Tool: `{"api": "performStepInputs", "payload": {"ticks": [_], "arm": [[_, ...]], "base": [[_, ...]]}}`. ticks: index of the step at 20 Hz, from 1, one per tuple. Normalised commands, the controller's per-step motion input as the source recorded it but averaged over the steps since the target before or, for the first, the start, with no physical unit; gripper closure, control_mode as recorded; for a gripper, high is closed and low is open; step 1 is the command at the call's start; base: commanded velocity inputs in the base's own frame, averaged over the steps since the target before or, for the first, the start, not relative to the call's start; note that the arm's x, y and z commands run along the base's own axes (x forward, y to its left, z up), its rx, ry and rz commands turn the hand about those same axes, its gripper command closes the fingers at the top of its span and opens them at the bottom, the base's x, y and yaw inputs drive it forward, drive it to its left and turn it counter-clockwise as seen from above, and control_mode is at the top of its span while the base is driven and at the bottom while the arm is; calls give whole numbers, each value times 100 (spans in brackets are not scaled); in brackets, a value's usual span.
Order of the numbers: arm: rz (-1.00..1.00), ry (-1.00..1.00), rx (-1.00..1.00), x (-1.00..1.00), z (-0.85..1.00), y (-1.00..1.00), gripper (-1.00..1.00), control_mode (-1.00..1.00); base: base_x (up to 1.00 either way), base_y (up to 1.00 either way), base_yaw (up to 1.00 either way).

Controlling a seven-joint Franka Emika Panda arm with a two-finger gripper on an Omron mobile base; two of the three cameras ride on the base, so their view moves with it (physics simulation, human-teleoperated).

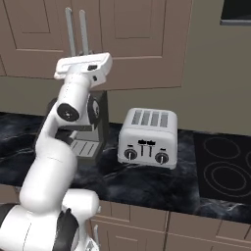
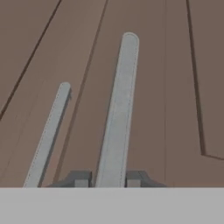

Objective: The dining table condiment station is running low on mayonnaise. Refill the condiment station by opening the cabinet and taking the mayonnaise from the cabinet and placing it on the dining table.

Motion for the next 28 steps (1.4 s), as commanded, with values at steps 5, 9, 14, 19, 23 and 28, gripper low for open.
{"api": "performStepInputs", "payload": {"ticks": [5,9,14,19,23,28], "arm": [[1,18,0,-100,33,-41,100,-100],[4,27,0,-100,0,-46,100,-100],[2,26,0,-100,0,-57,100,-100],[0,29,0,-97,0,-34,-100,-100],[0,11,-9,-66,14,42,-100,-100],[-2,2,-25,-23,43,96,-100,-100]], "base": [[0,0,0],[0,0,0],[0,0,0],[0,0,0],[0,0,0],[0,0,0]]}}
